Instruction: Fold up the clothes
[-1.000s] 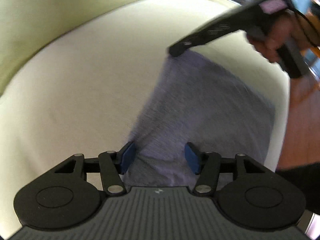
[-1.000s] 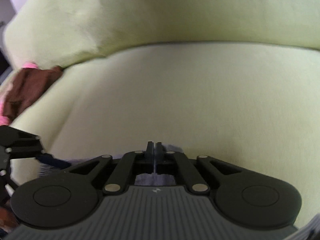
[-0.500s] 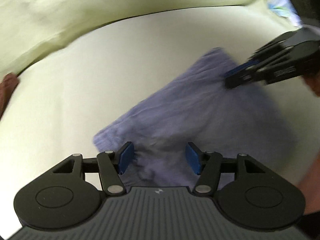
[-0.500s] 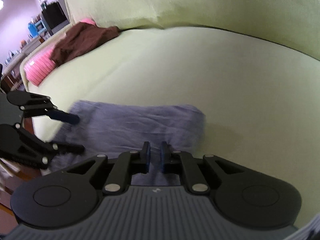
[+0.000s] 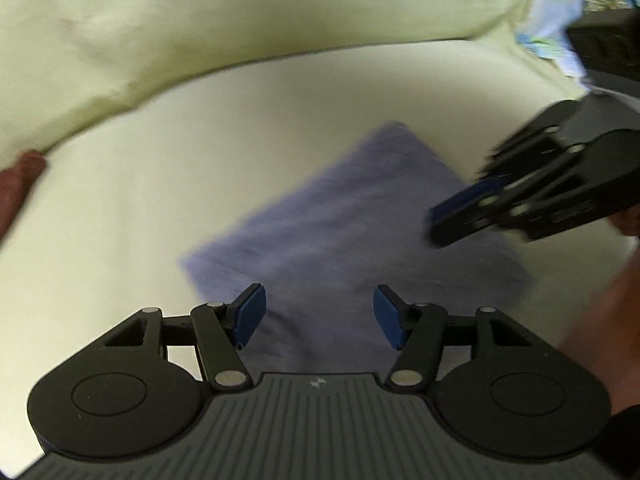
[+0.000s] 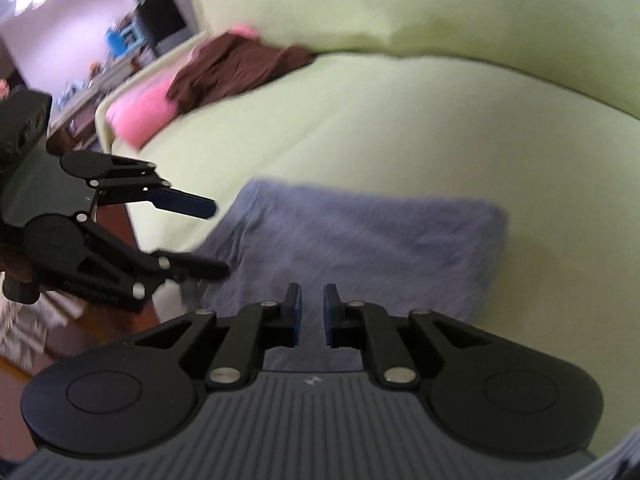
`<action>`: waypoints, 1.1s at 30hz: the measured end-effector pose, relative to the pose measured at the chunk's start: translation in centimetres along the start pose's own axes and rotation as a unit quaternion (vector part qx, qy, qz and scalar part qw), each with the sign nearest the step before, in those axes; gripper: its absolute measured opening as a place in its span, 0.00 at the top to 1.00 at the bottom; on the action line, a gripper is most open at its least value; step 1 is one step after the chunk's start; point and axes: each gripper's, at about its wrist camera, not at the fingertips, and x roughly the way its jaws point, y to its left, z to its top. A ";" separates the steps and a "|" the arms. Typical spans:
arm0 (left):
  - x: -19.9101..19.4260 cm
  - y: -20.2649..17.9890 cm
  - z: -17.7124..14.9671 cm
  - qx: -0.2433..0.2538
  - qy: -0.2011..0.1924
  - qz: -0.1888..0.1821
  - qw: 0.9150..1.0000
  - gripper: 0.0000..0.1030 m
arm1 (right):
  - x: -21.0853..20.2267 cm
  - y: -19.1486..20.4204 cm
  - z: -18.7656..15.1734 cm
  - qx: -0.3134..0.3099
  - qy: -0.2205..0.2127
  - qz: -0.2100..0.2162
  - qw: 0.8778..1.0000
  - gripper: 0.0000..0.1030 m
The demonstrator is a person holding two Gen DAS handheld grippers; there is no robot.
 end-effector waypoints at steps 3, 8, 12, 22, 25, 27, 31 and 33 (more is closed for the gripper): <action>2.1 0.1 -1.6 -0.009 0.022 0.007 1.000 0.35 | 0.5 -0.9 -1.1 -0.003 0.024 -0.033 0.999 0.93; 1.5 2.5 -2.1 -0.012 0.026 0.002 1.000 0.36 | -1.1 -2.4 -1.9 -0.012 0.032 -0.063 0.997 0.94; 0.5 1.9 -1.4 0.008 0.038 0.000 0.999 0.37 | -1.8 -1.8 -0.9 -0.018 0.024 -0.066 0.997 0.90; 4.1 2.6 1.1 -0.039 0.008 0.020 0.999 0.32 | 3.3 -3.5 2.6 -0.052 -0.026 -0.097 0.994 0.89; 3.2 2.9 1.5 -0.048 0.009 0.026 0.998 0.35 | 1.8 -4.9 2.6 -0.042 -0.033 -0.120 0.991 0.90; 1.9 2.6 1.9 -0.043 0.000 0.030 0.999 0.35 | -0.3 -5.2 2.3 -0.026 -0.045 -0.127 0.990 0.87; 1.0 2.5 3.3 -0.055 -0.025 0.018 0.998 0.35 | -2.2 -4.4 2.2 0.008 -0.075 -0.092 0.993 0.87; 2.2 2.6 3.9 -0.051 -0.028 0.015 0.998 0.35 | -0.9 -3.5 2.4 0.001 -0.078 -0.067 0.995 0.87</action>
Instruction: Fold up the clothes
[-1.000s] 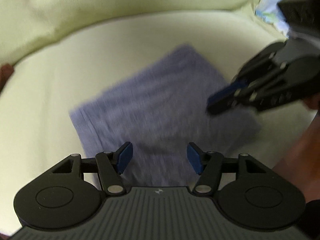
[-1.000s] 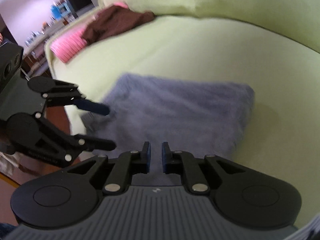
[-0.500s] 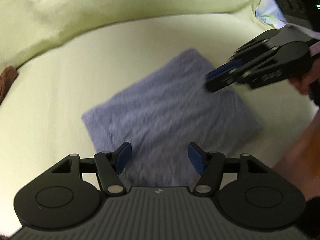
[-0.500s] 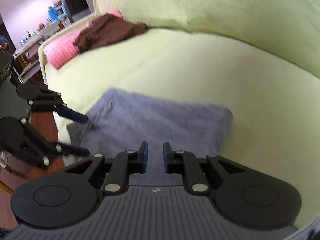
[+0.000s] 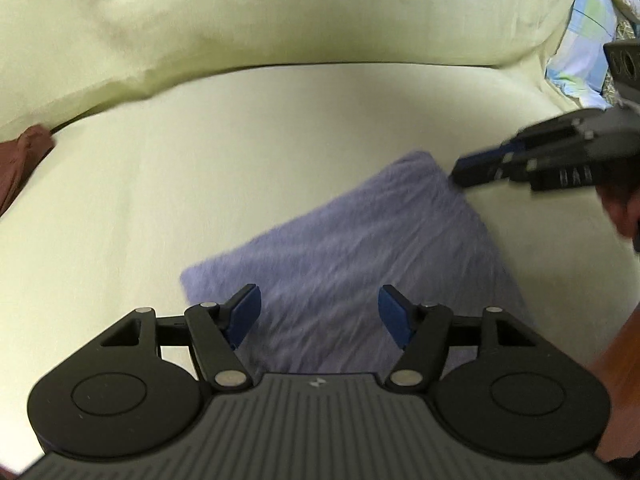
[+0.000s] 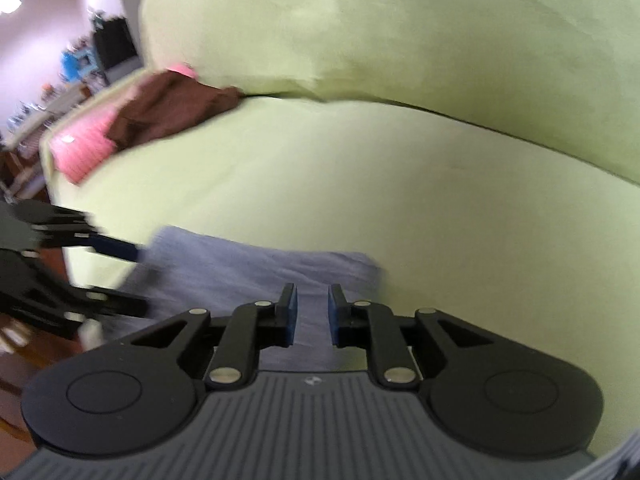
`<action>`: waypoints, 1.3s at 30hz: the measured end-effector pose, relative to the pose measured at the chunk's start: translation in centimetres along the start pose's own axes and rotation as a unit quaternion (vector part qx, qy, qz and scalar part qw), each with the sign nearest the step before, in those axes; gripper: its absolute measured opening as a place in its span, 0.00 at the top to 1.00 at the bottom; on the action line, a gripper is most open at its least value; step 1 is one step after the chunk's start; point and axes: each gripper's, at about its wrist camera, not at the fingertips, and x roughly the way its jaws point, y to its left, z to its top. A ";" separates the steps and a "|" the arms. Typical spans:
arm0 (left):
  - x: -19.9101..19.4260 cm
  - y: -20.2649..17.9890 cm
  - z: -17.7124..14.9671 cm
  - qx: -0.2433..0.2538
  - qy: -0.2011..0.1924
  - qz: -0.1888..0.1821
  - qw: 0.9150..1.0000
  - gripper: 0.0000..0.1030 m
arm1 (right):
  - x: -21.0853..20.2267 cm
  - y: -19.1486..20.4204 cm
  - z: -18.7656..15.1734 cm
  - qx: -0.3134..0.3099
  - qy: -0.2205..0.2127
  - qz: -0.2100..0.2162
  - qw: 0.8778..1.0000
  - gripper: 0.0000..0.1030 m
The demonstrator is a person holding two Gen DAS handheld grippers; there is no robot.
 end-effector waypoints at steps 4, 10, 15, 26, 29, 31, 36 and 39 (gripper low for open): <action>3.7 1.2 0.5 0.003 0.001 -0.011 1.000 0.35 | 4.0 1.6 0.2 -0.026 0.002 0.024 0.999 0.87; 4.6 3.1 0.1 0.028 -0.015 -0.035 0.999 0.31 | 6.5 -0.5 0.1 -0.034 -0.011 -0.063 0.997 0.96; 2.8 3.7 1.1 0.038 -0.004 -0.062 0.997 0.34 | 1.9 -1.7 0.5 0.058 -0.018 -0.125 0.990 0.87; -4.4 6.9 -5.0 -0.156 0.044 -0.055 0.985 0.32 | -4.8 4.4 -9.2 0.275 0.025 -0.111 0.955 0.69; -3.5 7.2 -7.5 -0.241 0.052 -0.033 0.969 0.33 | -3.3 4.3 -10.8 0.282 0.028 -0.090 0.955 0.68; -2.7 6.9 -8.4 -0.267 0.048 -0.033 0.962 0.33 | -2.7 3.7 -11.4 0.276 0.027 -0.076 0.958 0.65; -1.5 6.0 -9.1 -0.304 0.040 -0.031 0.951 0.32 | -2.5 2.6 -12.4 0.314 -0.003 -0.048 0.948 0.61; -0.9 5.6 -8.8 -0.300 0.047 -0.020 0.952 0.30 | -2.1 2.9 -12.4 0.335 -0.012 -0.046 0.941 0.62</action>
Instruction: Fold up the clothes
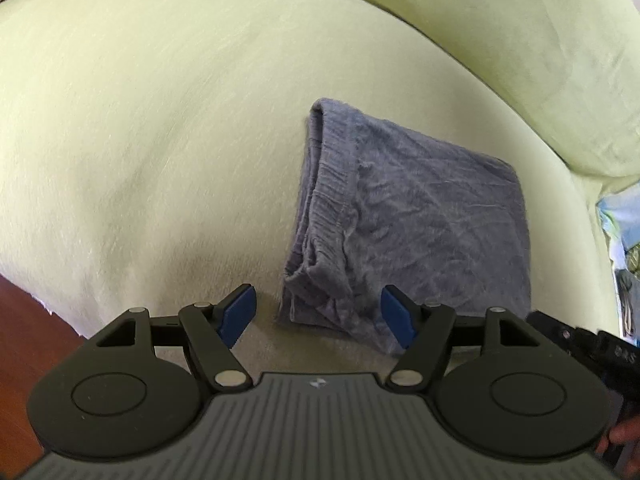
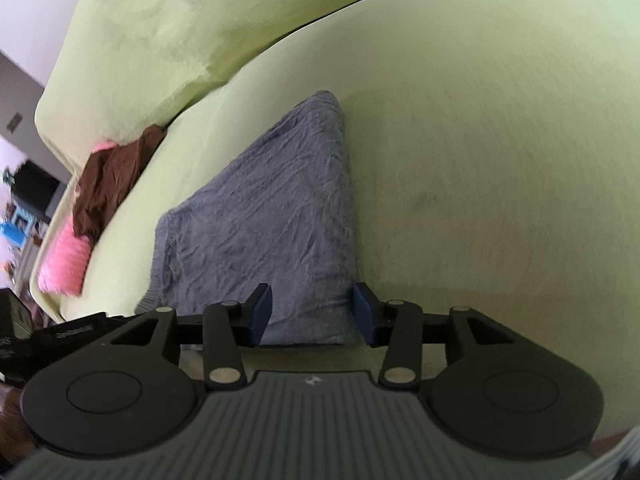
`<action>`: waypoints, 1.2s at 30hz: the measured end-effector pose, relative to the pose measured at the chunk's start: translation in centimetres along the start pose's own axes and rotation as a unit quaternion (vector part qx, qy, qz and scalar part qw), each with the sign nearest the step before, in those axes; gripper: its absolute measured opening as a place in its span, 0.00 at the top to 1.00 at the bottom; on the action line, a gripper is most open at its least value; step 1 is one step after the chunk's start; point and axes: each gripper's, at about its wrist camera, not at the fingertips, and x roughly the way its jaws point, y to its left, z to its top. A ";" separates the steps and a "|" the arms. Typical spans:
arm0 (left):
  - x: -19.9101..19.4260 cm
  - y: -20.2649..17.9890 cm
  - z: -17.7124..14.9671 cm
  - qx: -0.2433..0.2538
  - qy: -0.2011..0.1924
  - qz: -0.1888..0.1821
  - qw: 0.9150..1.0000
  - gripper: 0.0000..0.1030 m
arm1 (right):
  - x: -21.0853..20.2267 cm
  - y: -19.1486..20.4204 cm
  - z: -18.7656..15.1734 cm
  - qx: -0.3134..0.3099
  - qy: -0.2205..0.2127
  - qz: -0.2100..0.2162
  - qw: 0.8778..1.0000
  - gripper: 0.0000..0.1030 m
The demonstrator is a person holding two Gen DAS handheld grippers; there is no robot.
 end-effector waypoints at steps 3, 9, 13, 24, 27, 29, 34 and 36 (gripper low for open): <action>0.1 -0.9 0.0 0.031 0.006 0.015 0.999 0.30 | -0.3 0.1 -0.1 0.009 -0.011 -0.010 1.000 0.62; 0.5 -1.6 -0.7 0.064 0.012 0.042 0.997 0.29 | -0.6 -0.7 0.1 0.027 -0.005 -0.023 0.999 0.62; 1.3 -3.4 -1.6 0.096 -0.002 0.087 0.992 0.29 | 0.5 0.5 -0.1 0.000 0.010 -0.031 0.999 0.92; 0.6 -2.8 -1.5 0.058 -0.008 0.048 0.997 0.86 | 0.2 0.4 -0.3 0.005 0.018 -0.028 0.999 0.94; 0.5 -2.2 -1.3 0.046 -0.007 0.037 0.998 0.90 | 0.2 0.5 -0.6 0.004 0.021 -0.031 0.999 0.94; 0.6 -2.2 -1.1 0.070 -0.006 0.036 0.997 0.91 | 0.1 0.7 -0.9 0.006 0.023 -0.033 0.999 0.94; 0.6 -2.2 -0.9 0.104 -0.004 0.033 0.994 0.91 | -0.3 1.1 -1.9 0.019 0.021 -0.038 0.999 0.95; 0.6 -2.3 -0.9 0.124 -0.006 0.040 0.992 0.91 | -0.3 1.1 -2.2 0.023 0.022 -0.039 0.999 0.95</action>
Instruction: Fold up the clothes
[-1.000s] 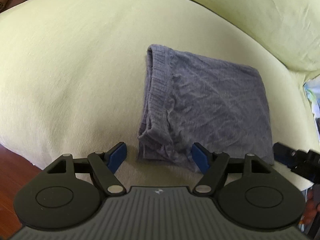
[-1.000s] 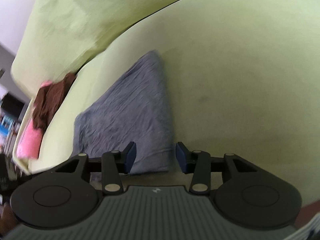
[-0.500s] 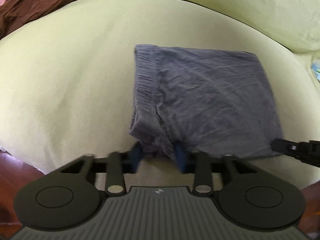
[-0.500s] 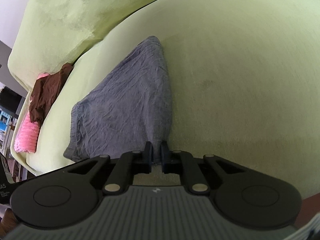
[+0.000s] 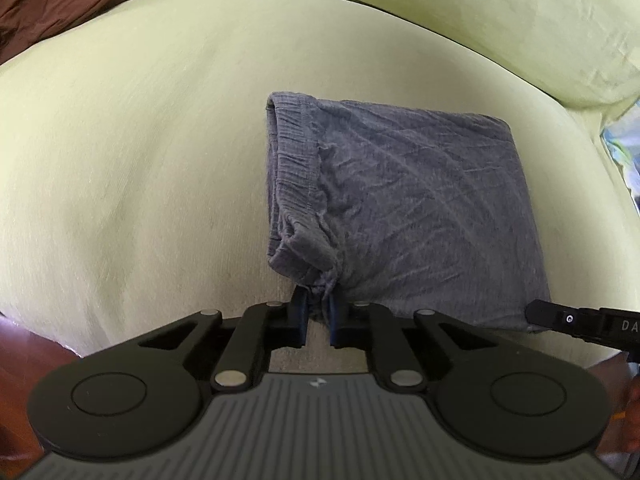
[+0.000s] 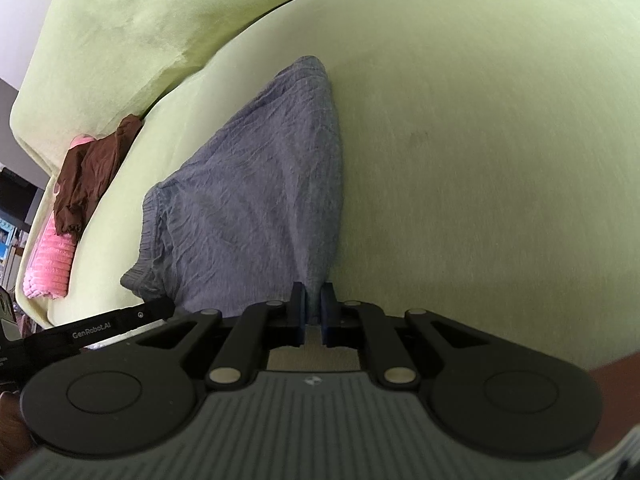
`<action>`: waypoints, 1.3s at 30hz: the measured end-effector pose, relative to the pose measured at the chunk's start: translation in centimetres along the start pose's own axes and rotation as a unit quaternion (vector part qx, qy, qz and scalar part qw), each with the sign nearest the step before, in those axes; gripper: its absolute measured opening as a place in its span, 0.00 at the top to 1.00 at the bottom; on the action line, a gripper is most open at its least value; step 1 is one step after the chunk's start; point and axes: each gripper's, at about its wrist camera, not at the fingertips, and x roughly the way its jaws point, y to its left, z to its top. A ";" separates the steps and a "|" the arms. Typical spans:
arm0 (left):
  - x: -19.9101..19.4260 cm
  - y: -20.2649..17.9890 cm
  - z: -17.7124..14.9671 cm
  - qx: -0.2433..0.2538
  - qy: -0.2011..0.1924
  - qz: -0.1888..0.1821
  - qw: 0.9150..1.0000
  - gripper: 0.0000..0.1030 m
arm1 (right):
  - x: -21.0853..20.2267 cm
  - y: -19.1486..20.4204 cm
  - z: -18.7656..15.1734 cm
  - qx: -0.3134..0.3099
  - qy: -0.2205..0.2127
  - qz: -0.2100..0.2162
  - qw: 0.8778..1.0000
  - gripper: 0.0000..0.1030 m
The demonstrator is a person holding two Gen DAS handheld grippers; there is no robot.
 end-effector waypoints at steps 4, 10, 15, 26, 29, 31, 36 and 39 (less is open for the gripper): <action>0.2 -0.2 0.3 0.039 0.020 -0.006 0.999 0.84 | 0.1 0.1 0.4 0.011 0.016 -0.001 1.000 0.80; -2.3 1.8 1.1 0.061 0.041 -0.039 0.997 0.84 | -1.7 1.3 5.5 -0.045 -0.022 -0.006 0.999 0.62; -3.5 4.5 6.5 0.017 -0.014 -0.054 0.998 0.50 | 0.6 1.3 11.5 -0.083 -0.039 0.010 0.996 0.61; 5.5 5.9 12.4 -0.047 0.024 -0.100 0.994 0.49 | 5.2 0.3 14.8 -0.081 -0.021 0.040 0.996 0.57; 6.7 5.5 12.9 -0.035 0.025 -0.107 0.993 0.49 | 5.7 -0.1 15.1 -0.074 -0.023 0.057 0.995 0.56; 7.2 5.4 13.1 -0.027 0.023 -0.110 0.993 0.49 | 6.1 -0.3 15.5 -0.073 -0.018 0.070 0.995 0.56; 7.3 6.9 13.3 -0.039 0.025 -0.151 0.987 0.51 | 7.1 -0.6 16.3 -0.076 -0.003 0.100 0.992 0.56; 7.1 7.1 13.3 -0.019 0.026 -0.154 0.987 0.55 | 7.4 -1.2 16.6 -0.063 0.000 0.116 0.991 0.59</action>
